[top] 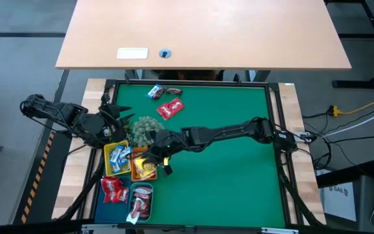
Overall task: Sort candy
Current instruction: Put the yellow candy into the orange basket, then put the brown chocolate into the green basket
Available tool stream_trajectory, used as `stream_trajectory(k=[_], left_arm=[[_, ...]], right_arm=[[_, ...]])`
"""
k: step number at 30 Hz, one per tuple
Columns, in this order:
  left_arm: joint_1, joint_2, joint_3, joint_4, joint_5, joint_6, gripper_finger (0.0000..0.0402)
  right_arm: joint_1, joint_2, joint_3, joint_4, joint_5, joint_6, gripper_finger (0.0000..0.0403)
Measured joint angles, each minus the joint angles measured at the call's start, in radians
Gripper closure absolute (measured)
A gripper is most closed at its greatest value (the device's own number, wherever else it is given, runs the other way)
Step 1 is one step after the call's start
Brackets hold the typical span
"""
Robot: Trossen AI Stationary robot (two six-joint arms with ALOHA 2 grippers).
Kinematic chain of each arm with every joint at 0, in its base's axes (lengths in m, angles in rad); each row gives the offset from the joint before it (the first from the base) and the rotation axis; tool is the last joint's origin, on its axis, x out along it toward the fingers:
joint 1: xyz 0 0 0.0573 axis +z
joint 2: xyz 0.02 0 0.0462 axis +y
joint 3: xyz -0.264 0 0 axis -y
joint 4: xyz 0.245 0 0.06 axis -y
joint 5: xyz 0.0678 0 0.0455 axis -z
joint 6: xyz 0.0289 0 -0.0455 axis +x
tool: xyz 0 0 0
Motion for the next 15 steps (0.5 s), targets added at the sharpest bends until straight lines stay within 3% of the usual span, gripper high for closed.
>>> stream_trajectory(k=[8,15], left_arm=[[0.000,0.000,0.000,0.000,0.000,0.000,0.0278],[0.000,0.000,0.000,0.000,0.000,0.000,0.0278]], right_arm=[[0.001,0.000,0.000,0.001,0.016,0.000,0.0234],[0.001,0.000,0.000,-0.004,0.075,0.000,0.0201]])
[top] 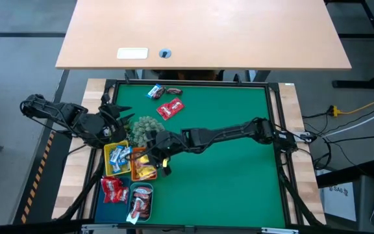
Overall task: Sort candy
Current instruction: Put the brown chocolate into the green basket
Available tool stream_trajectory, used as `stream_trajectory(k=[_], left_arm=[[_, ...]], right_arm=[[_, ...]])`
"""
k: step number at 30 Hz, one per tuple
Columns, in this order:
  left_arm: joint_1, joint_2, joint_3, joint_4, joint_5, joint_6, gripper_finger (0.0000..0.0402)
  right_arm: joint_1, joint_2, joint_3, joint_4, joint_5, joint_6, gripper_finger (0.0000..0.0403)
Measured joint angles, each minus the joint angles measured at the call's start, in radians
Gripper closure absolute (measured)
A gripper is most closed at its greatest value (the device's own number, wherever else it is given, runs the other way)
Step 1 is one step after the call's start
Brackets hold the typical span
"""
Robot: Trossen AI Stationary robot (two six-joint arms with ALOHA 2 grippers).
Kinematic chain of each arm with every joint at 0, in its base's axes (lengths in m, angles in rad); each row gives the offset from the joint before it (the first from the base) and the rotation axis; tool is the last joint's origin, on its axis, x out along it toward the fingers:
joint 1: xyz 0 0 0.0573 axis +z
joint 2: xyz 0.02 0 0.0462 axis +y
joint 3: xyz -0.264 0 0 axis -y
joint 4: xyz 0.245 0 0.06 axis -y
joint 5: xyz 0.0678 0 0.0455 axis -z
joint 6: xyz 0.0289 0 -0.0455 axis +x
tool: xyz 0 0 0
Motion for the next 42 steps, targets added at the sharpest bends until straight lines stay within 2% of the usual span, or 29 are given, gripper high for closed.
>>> stream_trajectory(k=[5,9,16,23,26,35,42], left_arm=[[0.000,0.000,0.000,0.000,0.073,0.001,0.0278],[0.000,0.000,0.000,0.000,0.129,0.001,0.0278],[0.000,0.000,0.000,0.000,0.131,0.001,0.0278],[0.000,0.000,0.000,0.000,0.131,0.001,0.0278],[0.000,0.000,0.000,0.000,0.131,0.001,0.0278],[0.000,0.000,0.000,0.003,0.131,0.000,0.0278],[0.000,0.001,0.000,0.004,0.129,0.000,0.0278]], right_arm=[[-0.022,-0.017,0.000,-0.033,0.086,-0.040,0.0204],[-0.063,-0.058,0.000,-0.127,0.123,-0.093,0.0210],[-0.179,-0.101,0.001,-0.318,0.125,-0.139,0.0214],[-0.359,-0.084,0.000,-0.535,0.124,-0.262,0.0215],[-0.441,-0.070,-0.001,-0.555,0.092,-0.263,0.0215],[-0.624,0.002,-0.002,-0.528,-0.189,-0.261,0.0215],[-0.642,0.096,-0.001,-0.470,-0.206,-0.262,0.0215]])
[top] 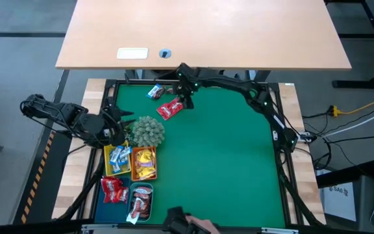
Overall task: Sort candy
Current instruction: Put the brown chocolate into the green basket
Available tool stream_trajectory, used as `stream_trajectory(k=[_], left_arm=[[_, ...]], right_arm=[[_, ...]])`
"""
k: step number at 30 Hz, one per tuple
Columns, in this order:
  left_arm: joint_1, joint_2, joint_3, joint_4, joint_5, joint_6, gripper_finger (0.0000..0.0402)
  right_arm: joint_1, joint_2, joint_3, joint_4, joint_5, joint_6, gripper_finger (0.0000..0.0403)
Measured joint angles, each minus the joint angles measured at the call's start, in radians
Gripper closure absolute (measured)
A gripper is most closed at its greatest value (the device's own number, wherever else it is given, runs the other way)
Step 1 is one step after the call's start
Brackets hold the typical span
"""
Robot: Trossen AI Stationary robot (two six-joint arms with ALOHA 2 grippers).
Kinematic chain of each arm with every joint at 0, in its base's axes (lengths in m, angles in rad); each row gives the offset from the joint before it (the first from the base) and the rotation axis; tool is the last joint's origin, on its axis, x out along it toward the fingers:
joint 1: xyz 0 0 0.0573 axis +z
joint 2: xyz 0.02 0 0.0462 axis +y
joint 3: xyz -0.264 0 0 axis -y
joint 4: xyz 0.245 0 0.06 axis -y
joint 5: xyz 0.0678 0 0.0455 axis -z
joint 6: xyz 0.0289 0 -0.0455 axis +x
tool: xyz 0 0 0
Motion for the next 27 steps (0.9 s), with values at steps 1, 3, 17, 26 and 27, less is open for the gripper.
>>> stream_trajectory(k=[1,3,17,26,27], left_arm=[[0.000,0.000,0.000,0.000,-0.001,0.000,0.0278],[0.000,0.000,0.000,0.000,-0.001,0.000,0.0278],[0.000,0.000,0.000,0.000,-0.002,0.000,0.0278],[0.000,0.000,0.000,0.000,-0.002,0.000,0.0278],[0.000,0.000,0.000,0.000,-0.002,0.000,0.0278]], right_arm=[[0.001,0.010,0.000,0.008,0.000,0.000,0.0215],[0.008,0.024,0.000,0.017,0.004,0.000,0.0215],[0.027,0.052,0.000,0.029,0.012,0.029,0.0215],[0.062,0.052,0.000,0.144,0.002,0.218,0.0215],[0.069,0.052,0.000,0.159,0.018,0.249,0.0215]])
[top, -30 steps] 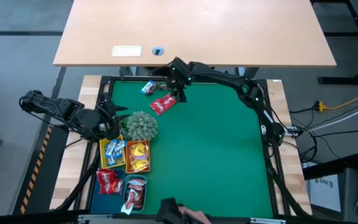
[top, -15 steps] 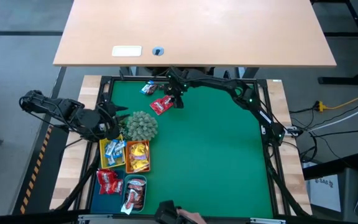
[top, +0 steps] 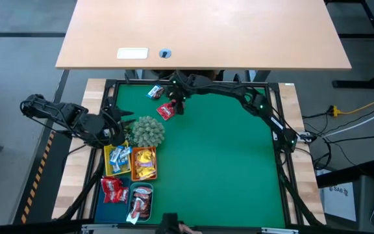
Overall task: Sort candy
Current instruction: Put the brown chocolate into the green basket
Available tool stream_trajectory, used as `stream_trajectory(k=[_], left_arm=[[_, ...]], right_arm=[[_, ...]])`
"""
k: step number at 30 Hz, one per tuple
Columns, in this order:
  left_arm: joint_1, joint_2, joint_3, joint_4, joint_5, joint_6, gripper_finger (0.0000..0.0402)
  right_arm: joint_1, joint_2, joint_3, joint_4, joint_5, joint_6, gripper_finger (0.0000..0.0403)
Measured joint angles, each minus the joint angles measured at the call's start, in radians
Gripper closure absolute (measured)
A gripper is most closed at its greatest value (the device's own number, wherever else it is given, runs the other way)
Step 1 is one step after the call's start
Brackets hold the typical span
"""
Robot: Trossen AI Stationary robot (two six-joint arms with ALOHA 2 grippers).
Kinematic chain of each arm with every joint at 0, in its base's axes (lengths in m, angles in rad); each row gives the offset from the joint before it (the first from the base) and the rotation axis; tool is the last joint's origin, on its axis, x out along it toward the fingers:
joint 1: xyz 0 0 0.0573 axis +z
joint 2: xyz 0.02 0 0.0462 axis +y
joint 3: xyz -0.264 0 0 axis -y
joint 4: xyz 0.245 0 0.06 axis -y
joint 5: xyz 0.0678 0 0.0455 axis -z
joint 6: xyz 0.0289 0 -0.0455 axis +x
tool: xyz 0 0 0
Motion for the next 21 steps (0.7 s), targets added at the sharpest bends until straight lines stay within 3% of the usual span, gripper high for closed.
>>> stream_trajectory(k=[8,16,21], left_arm=[[0.000,0.000,0.000,0.000,0.000,-0.020,0.0278],[0.000,0.010,0.000,0.018,-0.007,-0.019,0.0278],[0.000,0.056,0.000,0.111,-0.137,0.031,0.0278]], right_arm=[[0.067,0.000,0.000,0.067,0.193,0.112,0.0215],[0.109,-0.013,0.002,0.050,0.240,0.089,0.0215],[0.108,-0.030,0.116,-0.114,0.253,0.090,0.0215]])
